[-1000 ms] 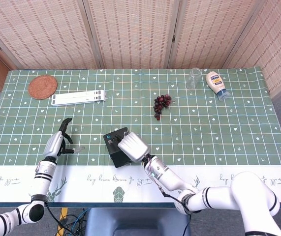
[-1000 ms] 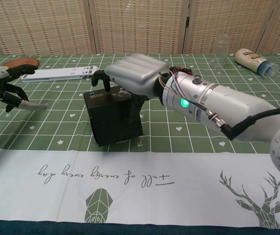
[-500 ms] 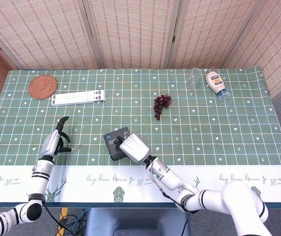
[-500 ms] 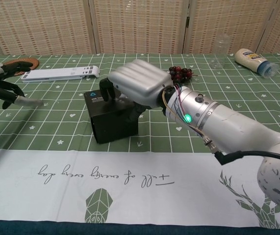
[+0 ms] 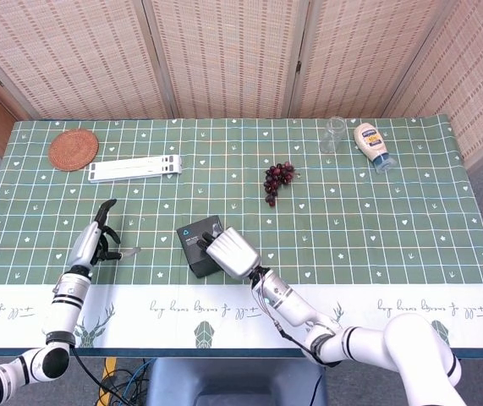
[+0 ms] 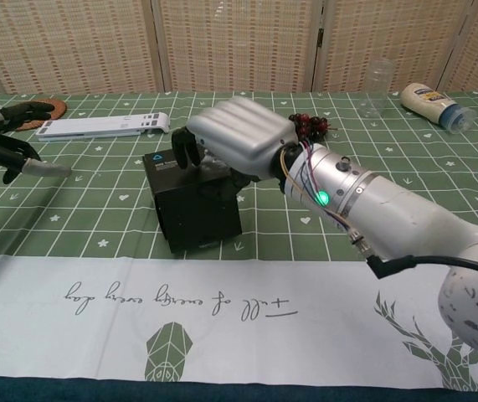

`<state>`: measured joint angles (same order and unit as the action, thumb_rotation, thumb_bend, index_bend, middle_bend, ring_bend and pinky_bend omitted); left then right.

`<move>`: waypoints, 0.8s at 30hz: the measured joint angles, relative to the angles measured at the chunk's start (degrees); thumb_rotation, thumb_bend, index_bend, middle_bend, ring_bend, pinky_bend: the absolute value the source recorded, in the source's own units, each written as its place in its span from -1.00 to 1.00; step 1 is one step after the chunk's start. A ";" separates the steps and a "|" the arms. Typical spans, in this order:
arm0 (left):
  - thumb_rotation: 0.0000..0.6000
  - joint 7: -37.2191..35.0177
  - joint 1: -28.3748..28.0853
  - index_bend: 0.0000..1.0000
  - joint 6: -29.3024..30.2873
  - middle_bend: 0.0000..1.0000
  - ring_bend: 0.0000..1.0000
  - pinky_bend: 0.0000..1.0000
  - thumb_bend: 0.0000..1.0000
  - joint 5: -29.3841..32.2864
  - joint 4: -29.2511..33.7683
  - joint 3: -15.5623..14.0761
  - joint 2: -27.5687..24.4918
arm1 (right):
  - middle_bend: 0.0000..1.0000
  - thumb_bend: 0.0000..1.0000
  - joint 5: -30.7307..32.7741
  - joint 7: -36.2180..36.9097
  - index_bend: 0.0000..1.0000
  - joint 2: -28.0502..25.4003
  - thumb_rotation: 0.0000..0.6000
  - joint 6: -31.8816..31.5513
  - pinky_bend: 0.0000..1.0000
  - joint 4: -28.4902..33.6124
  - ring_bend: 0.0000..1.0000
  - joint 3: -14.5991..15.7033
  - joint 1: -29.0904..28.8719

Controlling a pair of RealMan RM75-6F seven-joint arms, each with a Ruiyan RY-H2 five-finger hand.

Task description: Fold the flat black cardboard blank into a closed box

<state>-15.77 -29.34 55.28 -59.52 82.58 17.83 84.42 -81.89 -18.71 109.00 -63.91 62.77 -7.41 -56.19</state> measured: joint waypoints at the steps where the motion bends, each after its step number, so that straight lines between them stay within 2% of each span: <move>1: 1.00 0.03 0.04 -1.00 0.25 -1.00 0.02 0.47 -0.78 -0.31 0.17 -0.02 -0.16 | -0.30 -0.35 0.07 -0.10 -0.39 -0.36 1.00 0.01 1.00 0.56 0.55 -0.13 0.10; 3: 1.00 0.21 0.14 -1.00 0.83 -1.00 0.07 0.45 -0.78 -0.95 0.44 -0.11 -0.47 | -0.33 -0.35 0.47 -0.78 -0.49 -2.34 1.00 0.03 1.00 3.54 0.51 -0.63 0.63; 4: 1.00 0.47 0.26 -1.00 1.32 -1.00 0.01 0.44 -0.78 -1.46 0.65 -0.24 -0.75 | -0.33 -0.35 0.59 -1.07 -0.50 -3.01 1.00 0.04 1.00 4.45 0.49 -0.73 0.80; 6: 1.00 1.10 0.49 -1.00 2.04 -1.00 -0.22 0.36 -0.78 -2.21 1.00 -0.56 -1.33 | -0.34 -0.35 1.20 -2.38 -0.50 -5.85 1.00 0.01 1.00 8.09 0.41 -1.06 1.61; 7: 1.00 1.67 0.64 -1.00 2.26 -1.00 -0.41 0.26 -0.78 -2.54 1.24 -0.88 -1.82 | -0.33 -0.35 1.58 -2.96 -0.50 -7.20 1.00 -0.03 1.00 9.82 0.34 -1.18 2.06; 9: 1.00 2.75 0.90 -1.00 2.50 -1.00 -0.54 0.09 -0.77 -2.94 1.59 -1.45 -2.66 | -0.33 -0.35 2.80 -4.14 -0.50 -10.55 1.00 -0.14 0.98 14.15 0.19 -1.40 3.41; 11: 1.00 4.27 1.39 -1.00 3.34 -1.00 -0.58 0.02 -0.77 -3.58 1.94 -2.18 -3.59 | -0.33 -0.35 4.20 -5.01 -0.50 -13.74 1.00 -0.30 0.85 18.12 0.04 -1.50 4.87; 13: 1.00 5.79 2.06 -1.00 4.81 -1.00 -0.60 -0.03 -0.77 -4.38 2.16 -2.93 -4.36 | -0.33 -0.35 6.26 -5.89 -0.50 -17.79 1.00 -0.46 0.62 22.92 -0.08 -1.48 6.78; 16: 1.00 7.77 3.14 -1.00 7.67 -1.00 -0.61 -0.07 -0.77 -6.00 2.14 -3.90 -5.12 | -0.34 -0.35 9.11 -6.65 -0.50 -24.16 1.00 -0.98 0.39 29.75 -0.17 -1.22 9.87; 21: 1.00 11.05 5.24 -1.00 13.50 -1.00 -0.66 -0.15 -0.78 -9.45 1.82 -5.49 -6.27 | -0.34 -0.35 11.16 -6.23 -0.50 -34.99 1.00 -3.07 0.25 37.54 -0.25 0.52 15.89; 24: 1.00 14.00 6.85 -1.00 17.04 -1.00 -0.68 -0.23 -0.77 -11.53 2.03 -6.73 -7.43 | -0.33 -0.35 9.87 -3.54 -0.50 -40.20 1.00 -5.48 0.20 39.64 -0.26 2.13 19.83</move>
<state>-1.77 -22.49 72.32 -71.04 84.62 11.11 76.99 -72.02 -22.25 68.80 -69.38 102.41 -5.28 -36.36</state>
